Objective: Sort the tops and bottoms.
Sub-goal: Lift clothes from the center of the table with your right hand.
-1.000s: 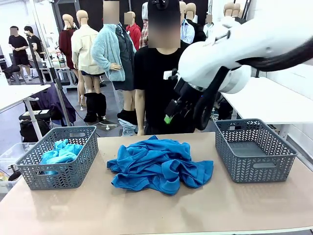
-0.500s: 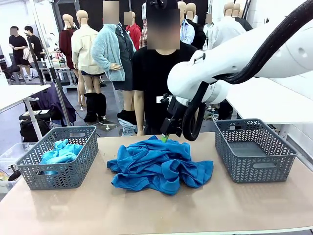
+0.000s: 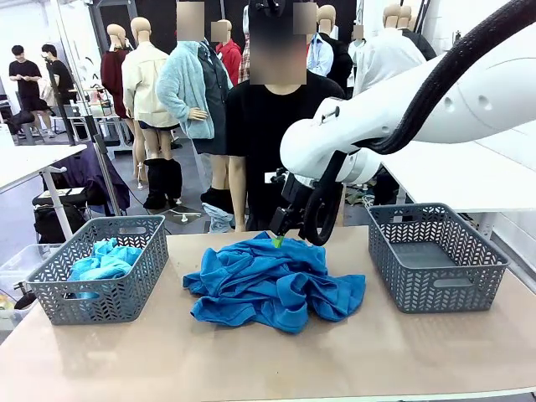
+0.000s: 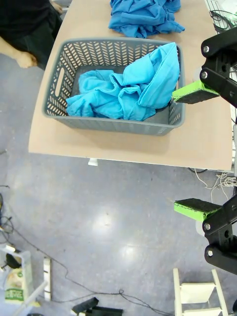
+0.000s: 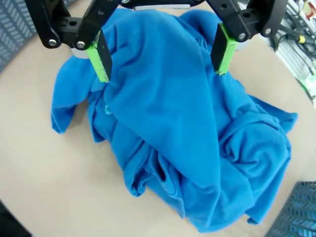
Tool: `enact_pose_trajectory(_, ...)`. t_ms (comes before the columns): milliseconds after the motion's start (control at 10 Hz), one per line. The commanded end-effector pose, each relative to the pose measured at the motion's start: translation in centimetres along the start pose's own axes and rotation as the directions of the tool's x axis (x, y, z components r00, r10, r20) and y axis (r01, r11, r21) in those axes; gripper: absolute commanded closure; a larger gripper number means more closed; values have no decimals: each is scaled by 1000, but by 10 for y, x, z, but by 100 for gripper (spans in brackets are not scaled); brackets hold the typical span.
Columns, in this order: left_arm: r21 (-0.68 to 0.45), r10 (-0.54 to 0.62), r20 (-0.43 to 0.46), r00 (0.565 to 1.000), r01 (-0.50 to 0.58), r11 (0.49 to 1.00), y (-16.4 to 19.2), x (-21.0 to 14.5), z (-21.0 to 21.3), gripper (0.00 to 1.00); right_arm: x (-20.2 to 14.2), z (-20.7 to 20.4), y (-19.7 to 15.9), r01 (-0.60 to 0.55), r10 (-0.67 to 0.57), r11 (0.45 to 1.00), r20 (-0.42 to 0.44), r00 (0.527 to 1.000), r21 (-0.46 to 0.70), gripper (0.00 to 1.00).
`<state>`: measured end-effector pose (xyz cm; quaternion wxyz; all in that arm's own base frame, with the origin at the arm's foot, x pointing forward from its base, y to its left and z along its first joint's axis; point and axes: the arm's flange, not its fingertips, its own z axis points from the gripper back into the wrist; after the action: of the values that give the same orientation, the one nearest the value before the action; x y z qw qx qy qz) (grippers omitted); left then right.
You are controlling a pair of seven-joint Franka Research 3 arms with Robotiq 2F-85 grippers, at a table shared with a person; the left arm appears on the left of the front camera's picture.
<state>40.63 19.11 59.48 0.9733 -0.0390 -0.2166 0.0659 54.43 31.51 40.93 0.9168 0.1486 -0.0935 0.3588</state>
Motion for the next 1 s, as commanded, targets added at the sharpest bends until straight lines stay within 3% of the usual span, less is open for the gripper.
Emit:
enact_pose_trajectory(0,9,-5,-11,1000,6,1000,1,-1,2,0,10,-5,-4,10,-10,1000,-21,1000,6,0)
enact_pose_trajectory(500,9,-5,-11,1000,6,1000,1,-1,2,0,16,-17,-3,-25,25,1000,-94,995,1,0)
enact_pose_trajectory(600,9,-5,-11,1000,6,1000,1,-1,2,0,16,-17,-3,-27,26,1000,-84,996,-13,11)
enact_pose_trajectory(900,9,-5,-11,1000,6,1000,1,-1,2,0,16,-19,-3,-36,33,999,-91,995,-30,69)
